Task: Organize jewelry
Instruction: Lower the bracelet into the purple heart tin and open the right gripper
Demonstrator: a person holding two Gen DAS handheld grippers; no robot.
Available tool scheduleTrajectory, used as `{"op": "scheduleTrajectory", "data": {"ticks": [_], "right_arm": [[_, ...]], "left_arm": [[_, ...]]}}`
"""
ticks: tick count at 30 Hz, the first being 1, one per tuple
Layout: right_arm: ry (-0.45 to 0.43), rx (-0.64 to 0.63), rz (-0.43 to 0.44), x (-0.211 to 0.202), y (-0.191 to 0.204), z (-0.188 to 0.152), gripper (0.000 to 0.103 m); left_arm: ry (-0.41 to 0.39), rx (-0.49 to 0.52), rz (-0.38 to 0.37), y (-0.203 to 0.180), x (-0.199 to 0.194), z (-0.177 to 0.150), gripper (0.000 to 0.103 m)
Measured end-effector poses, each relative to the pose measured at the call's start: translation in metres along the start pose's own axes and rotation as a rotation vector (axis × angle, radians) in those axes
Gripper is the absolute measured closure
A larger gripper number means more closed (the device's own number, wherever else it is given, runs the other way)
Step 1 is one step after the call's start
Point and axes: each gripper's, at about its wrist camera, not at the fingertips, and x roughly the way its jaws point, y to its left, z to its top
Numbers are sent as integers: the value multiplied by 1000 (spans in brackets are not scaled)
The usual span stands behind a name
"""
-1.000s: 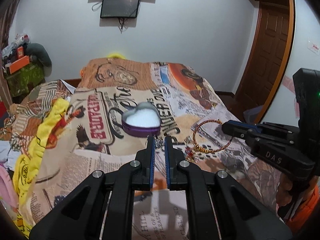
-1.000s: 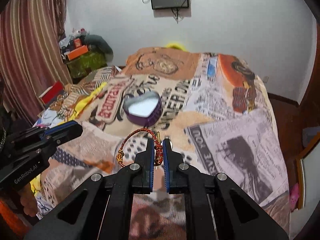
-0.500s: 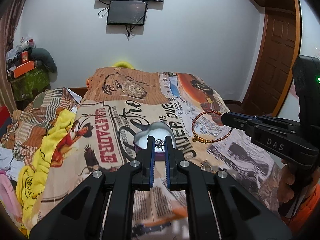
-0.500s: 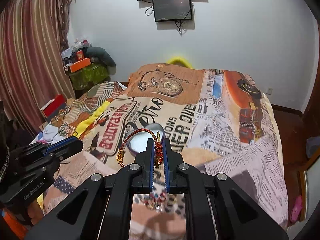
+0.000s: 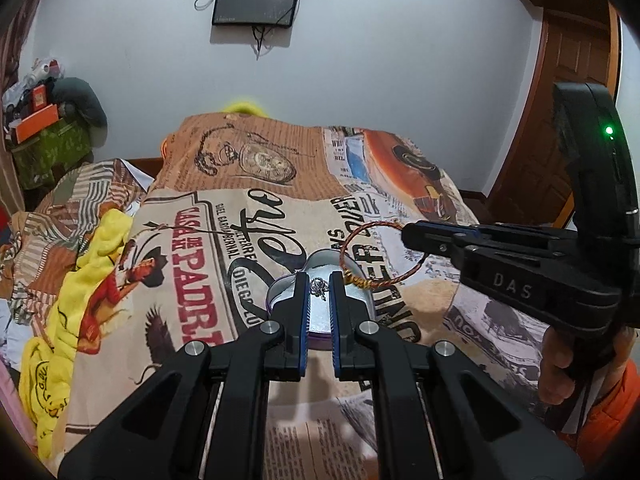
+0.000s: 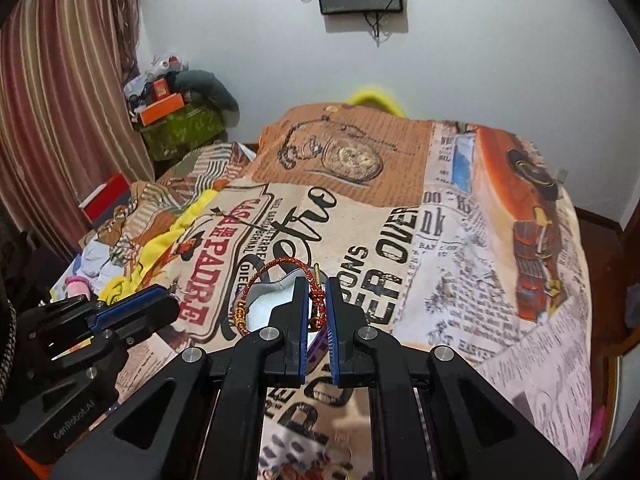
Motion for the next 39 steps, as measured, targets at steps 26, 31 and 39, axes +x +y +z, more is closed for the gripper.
{"op": "scheduleTrajectory", "data": {"ticks": [26,31,39], "right_arm": [[195,-138,-29,65,9,-2,95],[189,-144,-26,63,11,-2,95],[163,-145,-35,51,14,-2,86]], "left_arm": [[187,-11,-21,19,73,-8,95],[188,-11,-2,19,73,-8,95],[181,-22,6,19,63,-4,95]]}}
